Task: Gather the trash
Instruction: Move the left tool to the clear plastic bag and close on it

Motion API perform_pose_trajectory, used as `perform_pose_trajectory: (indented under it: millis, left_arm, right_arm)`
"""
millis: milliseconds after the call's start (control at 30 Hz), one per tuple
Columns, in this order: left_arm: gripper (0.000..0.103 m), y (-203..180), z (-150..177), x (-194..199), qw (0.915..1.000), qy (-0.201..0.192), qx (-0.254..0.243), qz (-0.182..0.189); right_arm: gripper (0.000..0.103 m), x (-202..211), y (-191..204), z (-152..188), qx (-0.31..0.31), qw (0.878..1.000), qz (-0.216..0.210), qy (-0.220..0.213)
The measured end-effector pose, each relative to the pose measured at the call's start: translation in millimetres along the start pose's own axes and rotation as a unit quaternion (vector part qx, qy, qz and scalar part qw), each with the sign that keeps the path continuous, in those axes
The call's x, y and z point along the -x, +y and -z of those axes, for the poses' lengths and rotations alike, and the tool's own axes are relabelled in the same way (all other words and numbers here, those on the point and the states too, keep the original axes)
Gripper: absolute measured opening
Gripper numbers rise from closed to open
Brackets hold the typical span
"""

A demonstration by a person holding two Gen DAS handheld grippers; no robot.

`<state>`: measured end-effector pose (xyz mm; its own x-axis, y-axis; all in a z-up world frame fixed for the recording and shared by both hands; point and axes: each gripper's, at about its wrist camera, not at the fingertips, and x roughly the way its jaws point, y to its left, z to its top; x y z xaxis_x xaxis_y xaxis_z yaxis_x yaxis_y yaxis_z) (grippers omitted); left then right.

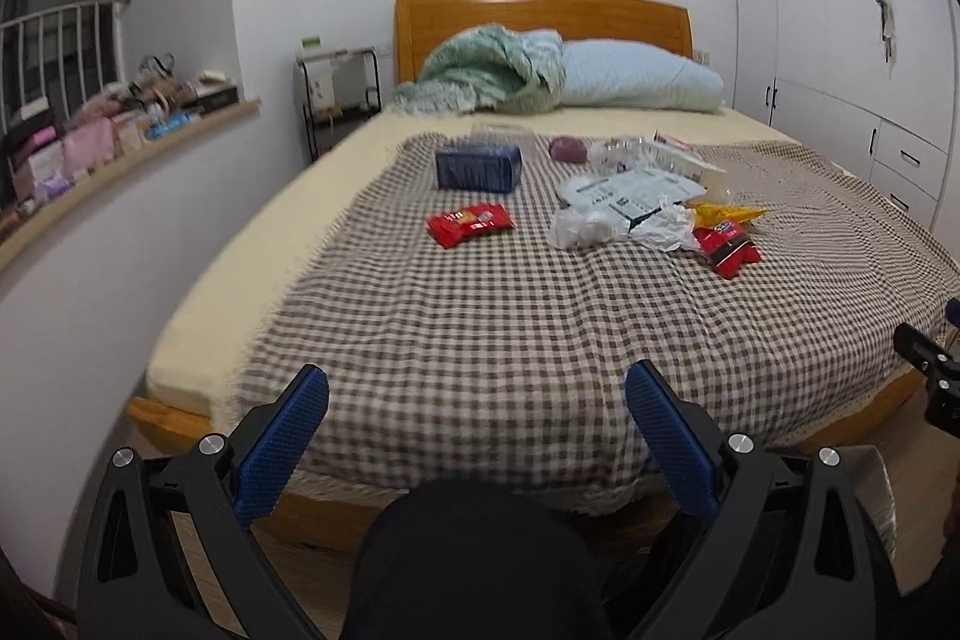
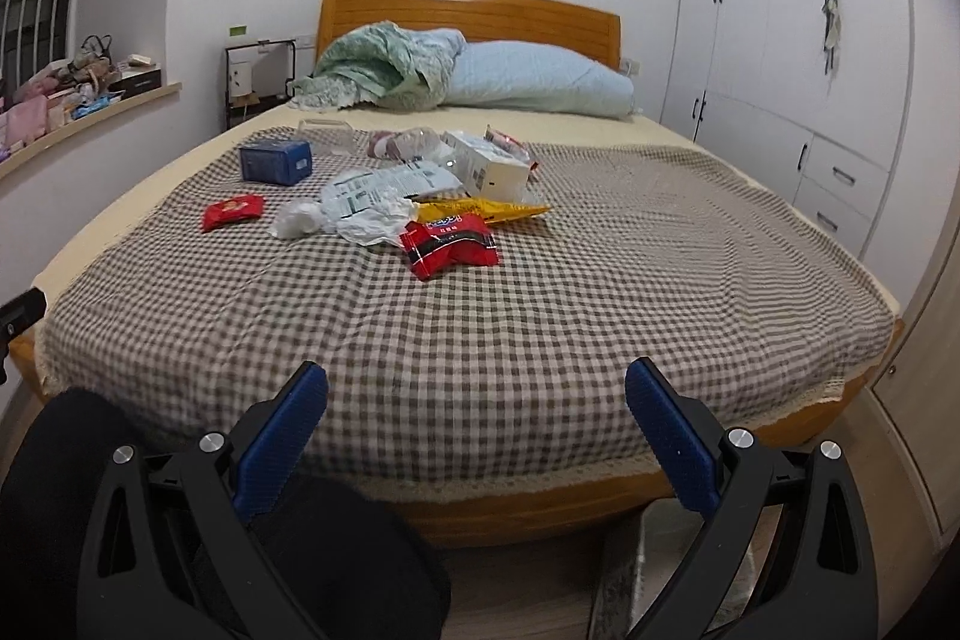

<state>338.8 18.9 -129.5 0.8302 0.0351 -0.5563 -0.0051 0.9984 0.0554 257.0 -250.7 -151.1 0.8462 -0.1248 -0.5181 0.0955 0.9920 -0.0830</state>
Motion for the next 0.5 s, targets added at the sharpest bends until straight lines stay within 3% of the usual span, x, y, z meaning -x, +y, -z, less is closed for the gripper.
perform_pose_trajectory:
  millis: [267,400,500]
  left_arm:
    - [0.096,-17.9,-39.8,-80.6,0.9985,0.041,-0.006,0.037]
    - [0.096,-22.7,-64.2,-128.0,0.9968,0.053,-0.001,0.06]
    - [0.096,-28.4,-78.4,-160.7,0.9946,0.065,0.002,0.081]
  right_arm:
    - [0.095,-79.8,-2.3,-32.6,-0.03,0.998,-0.042,0.03]
    - [0.095,-120.1,7.5,-50.8,-0.014,0.997,-0.072,0.038]
    - [0.095,-149.4,15.2,-61.1,-0.003,0.997,-0.071,0.044]
